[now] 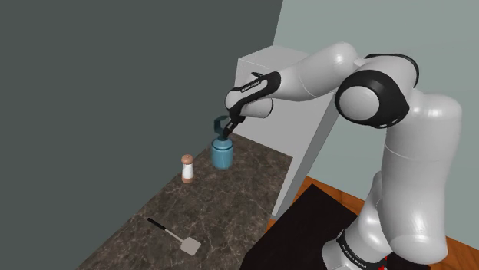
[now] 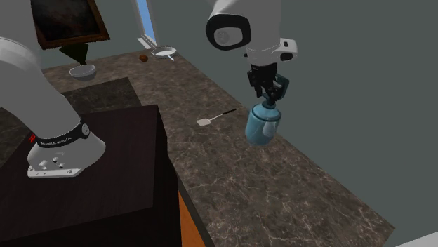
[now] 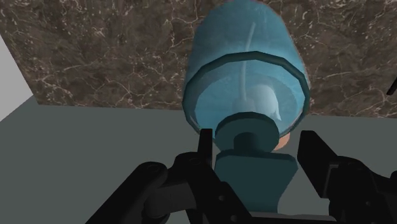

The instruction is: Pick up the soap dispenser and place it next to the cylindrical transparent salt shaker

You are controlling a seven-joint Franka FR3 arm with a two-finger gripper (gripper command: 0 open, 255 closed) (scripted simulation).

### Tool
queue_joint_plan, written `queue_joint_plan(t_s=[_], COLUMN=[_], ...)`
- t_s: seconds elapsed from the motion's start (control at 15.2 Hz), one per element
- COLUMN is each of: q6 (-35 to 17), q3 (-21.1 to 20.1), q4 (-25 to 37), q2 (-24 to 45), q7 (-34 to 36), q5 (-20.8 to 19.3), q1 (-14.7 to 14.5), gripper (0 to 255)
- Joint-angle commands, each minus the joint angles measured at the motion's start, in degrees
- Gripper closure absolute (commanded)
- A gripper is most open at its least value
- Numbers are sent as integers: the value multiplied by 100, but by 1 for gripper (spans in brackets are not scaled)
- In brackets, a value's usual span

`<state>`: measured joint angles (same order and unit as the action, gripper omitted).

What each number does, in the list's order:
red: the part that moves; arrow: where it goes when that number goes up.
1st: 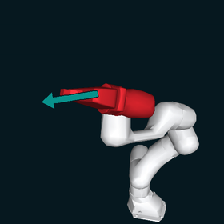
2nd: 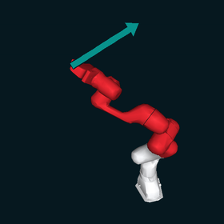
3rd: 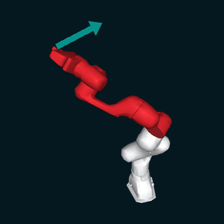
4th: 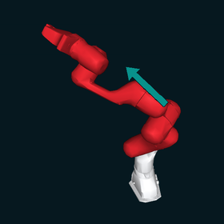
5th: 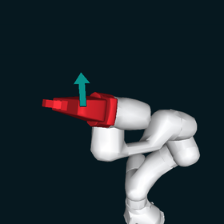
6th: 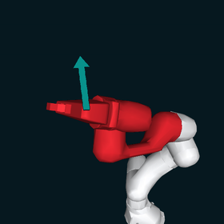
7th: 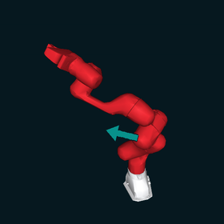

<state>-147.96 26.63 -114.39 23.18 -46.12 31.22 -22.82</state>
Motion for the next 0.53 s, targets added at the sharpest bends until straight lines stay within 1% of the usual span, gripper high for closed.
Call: queue_joint_plan(t_s=[0.0, 0.46], q6=[-116, -455], q3=[-82, -366], q4=[-3, 15], q2=[117, 503], q7=[-107, -442], q5=[132, 533], q1=[60, 269], gripper=[255, 255])
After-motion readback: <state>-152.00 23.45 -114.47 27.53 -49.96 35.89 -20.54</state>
